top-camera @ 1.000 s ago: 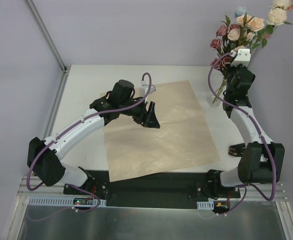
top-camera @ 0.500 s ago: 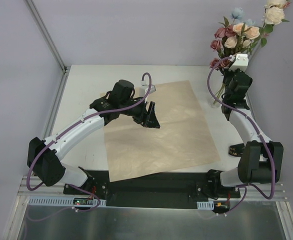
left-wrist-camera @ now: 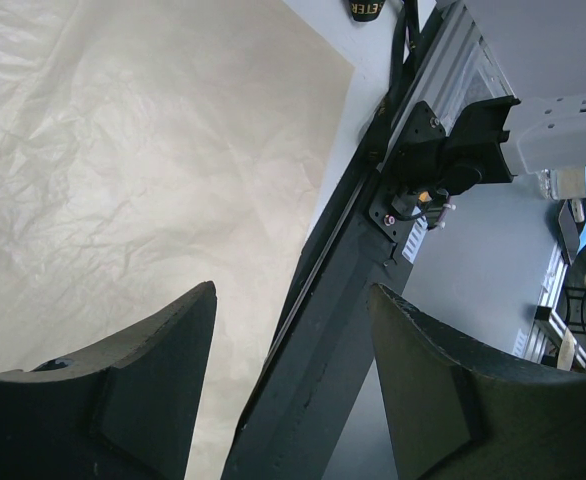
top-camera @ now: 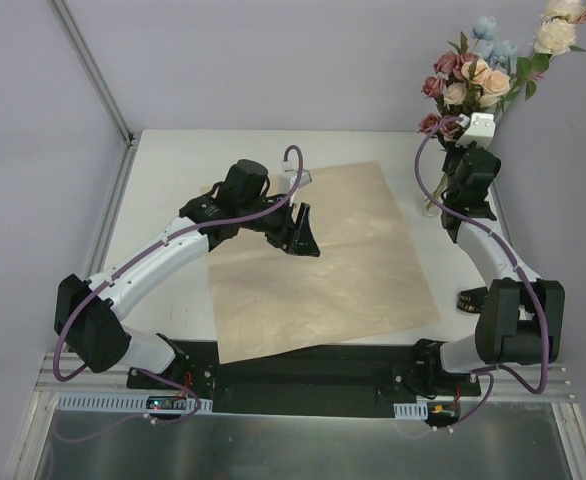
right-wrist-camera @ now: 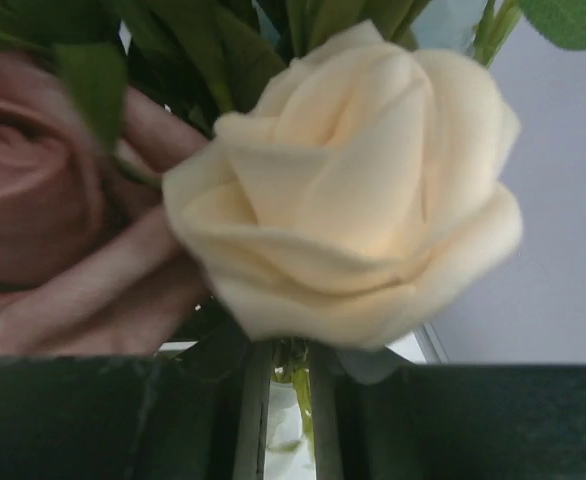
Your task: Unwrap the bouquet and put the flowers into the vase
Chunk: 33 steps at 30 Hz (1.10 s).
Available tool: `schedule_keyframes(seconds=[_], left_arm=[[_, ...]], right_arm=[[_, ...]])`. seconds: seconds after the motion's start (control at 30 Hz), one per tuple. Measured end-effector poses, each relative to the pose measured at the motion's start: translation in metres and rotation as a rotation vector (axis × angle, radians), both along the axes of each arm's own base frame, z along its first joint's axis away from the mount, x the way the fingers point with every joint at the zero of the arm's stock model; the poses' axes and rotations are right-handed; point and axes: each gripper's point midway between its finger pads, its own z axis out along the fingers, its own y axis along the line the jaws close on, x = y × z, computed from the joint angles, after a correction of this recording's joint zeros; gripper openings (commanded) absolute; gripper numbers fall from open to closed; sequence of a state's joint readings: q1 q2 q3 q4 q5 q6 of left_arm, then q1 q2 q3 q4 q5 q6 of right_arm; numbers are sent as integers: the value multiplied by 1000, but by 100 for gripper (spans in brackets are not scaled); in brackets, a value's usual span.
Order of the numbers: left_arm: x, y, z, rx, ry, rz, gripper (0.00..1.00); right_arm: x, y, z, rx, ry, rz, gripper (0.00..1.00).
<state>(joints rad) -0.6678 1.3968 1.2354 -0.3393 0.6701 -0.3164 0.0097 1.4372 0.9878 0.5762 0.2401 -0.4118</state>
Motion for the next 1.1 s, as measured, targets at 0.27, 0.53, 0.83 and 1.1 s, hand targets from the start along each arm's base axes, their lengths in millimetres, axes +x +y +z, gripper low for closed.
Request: schedule_keyframes(seconds=[0.27,0.53,0.83,1.1], left_arm=[[0,0,0,0,0,0,61],[0,0,0,0,0,0,61],[2,1,-1,5,-6,7,62],[8,4,-1,24,-47,31,62]], right_arm=[[-9,-1,-19,52,84,-22,50],[-46,-2,10,92,62,-57,64],[-95,-2,11,137,169,-107,72],[-170,28,4,262,269,-30,76]])
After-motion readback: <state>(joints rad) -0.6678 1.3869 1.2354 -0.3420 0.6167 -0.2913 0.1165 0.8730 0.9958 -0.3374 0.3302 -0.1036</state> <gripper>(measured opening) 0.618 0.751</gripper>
